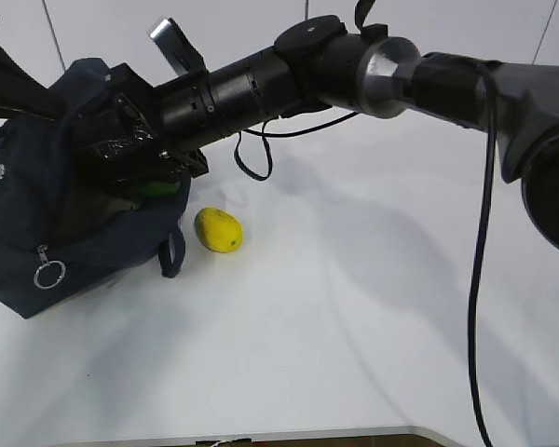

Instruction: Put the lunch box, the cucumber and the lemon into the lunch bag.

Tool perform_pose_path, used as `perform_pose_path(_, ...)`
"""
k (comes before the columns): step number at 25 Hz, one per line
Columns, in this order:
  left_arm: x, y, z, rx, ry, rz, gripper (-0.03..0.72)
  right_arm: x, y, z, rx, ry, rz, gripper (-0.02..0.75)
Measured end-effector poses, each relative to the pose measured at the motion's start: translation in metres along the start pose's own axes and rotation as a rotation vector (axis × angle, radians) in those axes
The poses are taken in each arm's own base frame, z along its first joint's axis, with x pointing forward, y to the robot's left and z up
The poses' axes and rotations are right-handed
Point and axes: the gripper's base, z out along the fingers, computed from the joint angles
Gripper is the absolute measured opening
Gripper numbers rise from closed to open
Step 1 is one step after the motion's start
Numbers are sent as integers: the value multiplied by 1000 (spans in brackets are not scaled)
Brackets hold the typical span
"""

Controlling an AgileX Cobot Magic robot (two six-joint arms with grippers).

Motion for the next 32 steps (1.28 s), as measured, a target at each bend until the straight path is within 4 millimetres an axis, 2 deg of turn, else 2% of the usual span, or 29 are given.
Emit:
perform_pose_path(7, -1, 12, -13, -14, -26, -28, -13, 3, 9, -3, -60, 58, -71, 524)
perform_pose_path(11, -1, 19, -20, -37, -33, -37, -13, -6, 24, -12, -89, 52, -142, 519)
perform_pose_path(14, 2, 27, -25, -84, -17, -31, -13, -15, 35, -21, -70, 34, -217, 475)
perform_pose_path(19, 5, 38, -34, -144, -1, -32, -13, -23, 43, -33, 117, 69, -321, 420)
perform_pose_path(25, 6, 43, -38, -158, -4, -38, -13, -25, 24, -46, 440, 118, -305, 415)
perform_pose_path(32, 6, 43, -38, -159, -4, -39, -13, -25, 7, -56, 690, 144, -285, 414)
